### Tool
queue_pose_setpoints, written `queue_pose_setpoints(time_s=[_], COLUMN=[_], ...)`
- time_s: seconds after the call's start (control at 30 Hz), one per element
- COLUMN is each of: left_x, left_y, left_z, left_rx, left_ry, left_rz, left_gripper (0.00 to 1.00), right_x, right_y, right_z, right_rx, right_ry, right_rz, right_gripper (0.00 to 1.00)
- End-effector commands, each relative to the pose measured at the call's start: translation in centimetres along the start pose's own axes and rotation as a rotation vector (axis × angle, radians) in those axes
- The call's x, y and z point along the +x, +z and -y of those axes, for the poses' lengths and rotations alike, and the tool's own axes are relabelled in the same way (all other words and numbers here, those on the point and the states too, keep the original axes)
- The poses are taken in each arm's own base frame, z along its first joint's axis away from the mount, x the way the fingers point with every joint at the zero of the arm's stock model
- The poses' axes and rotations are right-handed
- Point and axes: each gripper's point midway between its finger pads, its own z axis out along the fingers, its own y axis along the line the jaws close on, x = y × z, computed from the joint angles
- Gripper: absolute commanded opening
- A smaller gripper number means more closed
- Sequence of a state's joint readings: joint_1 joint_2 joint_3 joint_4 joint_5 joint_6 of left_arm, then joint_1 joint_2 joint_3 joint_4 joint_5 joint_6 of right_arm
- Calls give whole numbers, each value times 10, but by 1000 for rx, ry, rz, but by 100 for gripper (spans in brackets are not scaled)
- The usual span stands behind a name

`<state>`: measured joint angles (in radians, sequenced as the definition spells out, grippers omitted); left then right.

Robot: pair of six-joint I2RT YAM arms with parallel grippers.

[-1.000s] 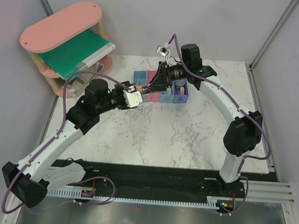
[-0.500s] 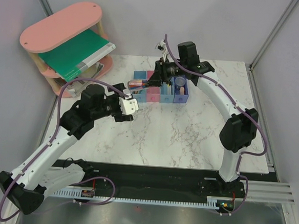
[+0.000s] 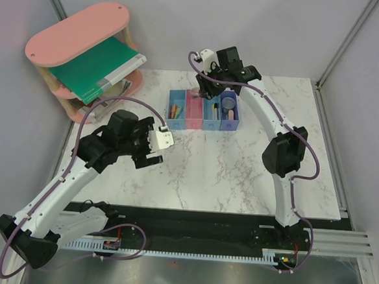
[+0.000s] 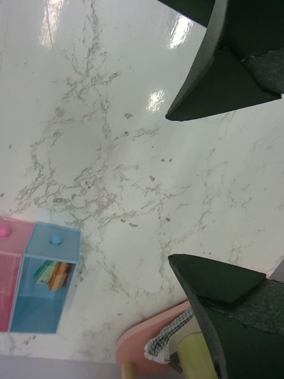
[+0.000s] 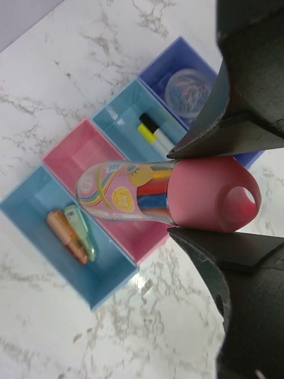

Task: Sort the stationery into containers
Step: Place the stationery in the storage box.

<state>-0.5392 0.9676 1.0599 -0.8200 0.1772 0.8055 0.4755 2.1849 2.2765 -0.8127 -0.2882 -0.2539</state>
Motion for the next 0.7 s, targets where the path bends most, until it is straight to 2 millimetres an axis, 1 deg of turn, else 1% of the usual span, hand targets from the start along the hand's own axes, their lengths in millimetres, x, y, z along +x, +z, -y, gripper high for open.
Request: queue_pose_setpoints(time_s=[0.0, 0.07, 0.13, 0.23, 0.27, 0.33, 0.37, 0.43, 0.47, 0.67], left_x=[3, 2, 1, 0, 0, -1, -1, -2, -2, -3], left_y=[-17, -18, -18, -18, -17, -17, -17, -17, -17, -19], left_z=[14, 16, 15, 14, 14, 13, 13, 11, 11, 10], left_rx=[74, 98, 99, 99, 100, 97, 99, 96, 95, 92], left_ry=[-80, -93, -98, -98, -100, -100, -100, -98, -96, -89], left_rz=[-45, -59, -60, -58, -61, -63, -62, -62, -61, -55], left_gripper=[100, 100, 100, 100, 100, 100, 100, 100, 100, 100], right_x=[-3, 5, 9, 14, 18, 24, 32, 38, 43, 67], right_y=[0, 8, 14, 22, 26, 32, 37, 40, 43, 51], right_z=[21, 22, 20, 11, 5, -1, -6, -10, -16, -40], right_rx=[114, 114, 102, 72, 60, 49, 43, 37, 22, -23], right_ry=[-170, -194, -213, -228, -237, -257, -271, -287, -308, -430], right_rz=[-37, -62, -70, -82, -96, -112, -135, -154, -169, -260], right_gripper=[0, 0, 0, 0, 0, 0, 0, 0, 0, 0])
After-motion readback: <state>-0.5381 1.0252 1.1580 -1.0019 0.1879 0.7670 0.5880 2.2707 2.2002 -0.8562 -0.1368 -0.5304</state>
